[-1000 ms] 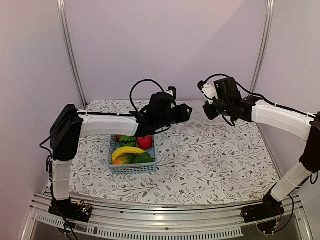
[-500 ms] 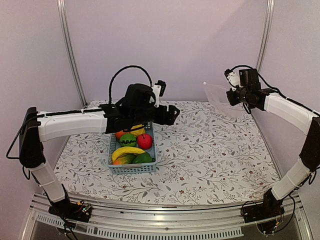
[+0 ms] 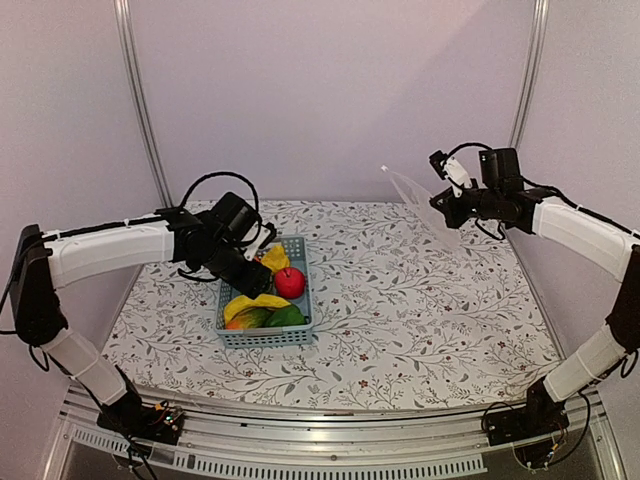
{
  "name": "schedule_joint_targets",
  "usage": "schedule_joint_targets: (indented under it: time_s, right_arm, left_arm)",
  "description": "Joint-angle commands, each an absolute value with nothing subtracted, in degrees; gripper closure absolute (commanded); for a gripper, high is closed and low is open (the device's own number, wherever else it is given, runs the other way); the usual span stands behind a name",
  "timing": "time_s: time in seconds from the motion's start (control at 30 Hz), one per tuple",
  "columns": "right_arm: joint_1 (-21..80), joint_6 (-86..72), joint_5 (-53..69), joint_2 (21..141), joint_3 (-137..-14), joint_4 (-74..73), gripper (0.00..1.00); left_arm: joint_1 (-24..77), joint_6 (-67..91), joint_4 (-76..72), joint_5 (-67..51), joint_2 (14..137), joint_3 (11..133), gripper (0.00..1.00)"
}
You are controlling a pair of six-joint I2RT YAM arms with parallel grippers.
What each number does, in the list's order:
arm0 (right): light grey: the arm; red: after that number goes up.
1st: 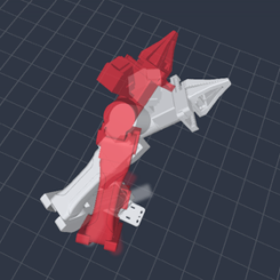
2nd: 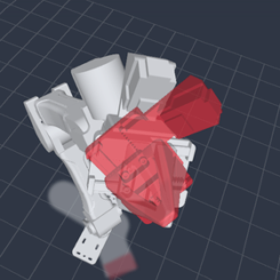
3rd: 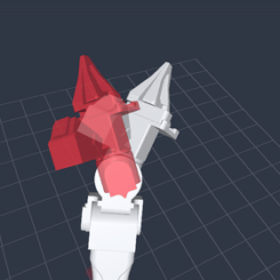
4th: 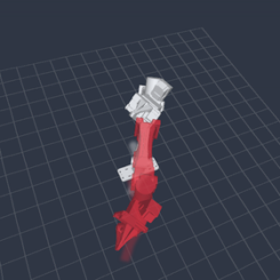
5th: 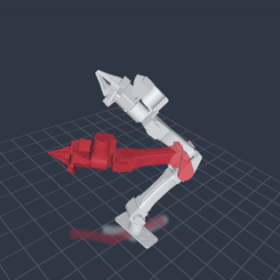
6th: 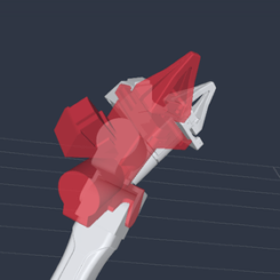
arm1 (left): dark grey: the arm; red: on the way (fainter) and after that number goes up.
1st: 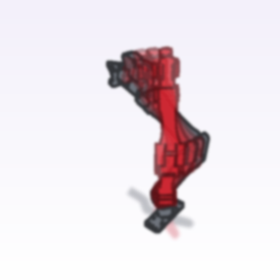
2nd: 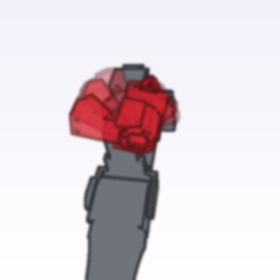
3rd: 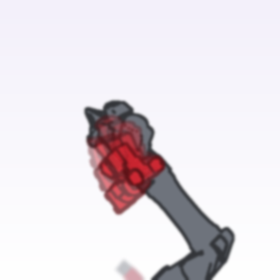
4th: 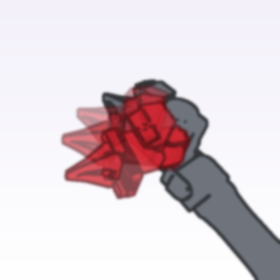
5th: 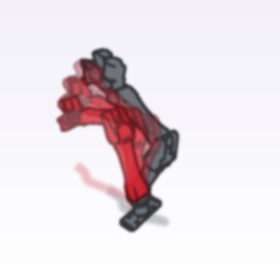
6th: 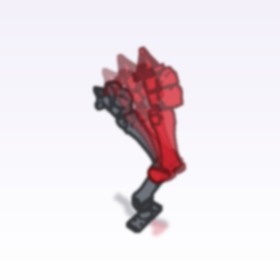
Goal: Place the food in the zip-top bag and seal the zipper
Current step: Adjust the zipper food storage bag at the corner of the board, then pick up the fake fruit from the bin.
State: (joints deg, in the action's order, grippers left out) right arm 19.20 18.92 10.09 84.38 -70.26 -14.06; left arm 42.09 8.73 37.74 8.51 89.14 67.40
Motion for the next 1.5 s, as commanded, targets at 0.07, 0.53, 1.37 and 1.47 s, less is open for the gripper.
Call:
schedule_joint_targets:
  time_s: [0.07,0.53,1.37,1.47]
  right_arm:
    - [19.78,18.81,23.13,86.71,-66.25,-15.54,1.00]
    - [19.83,18.86,26.77,86.40,-64.82,-15.56,1.00]
    - [19.78,18.46,26.54,86.18,-64.91,-15.47,1.00]
    - [19.80,18.37,26.10,85.98,-65.03,-15.41,1.00]
  left_arm:
    - [38.43,3.13,43.32,5.68,90.58,66.62,0.35]
    - [36.04,-5.01,46.03,6.61,98.42,68.15,0.40]
    - [38.32,-4.27,53.94,7.41,89.52,74.27,0.89]
    - [38.84,-3.43,56.07,8.70,88.12,76.18,0.90]
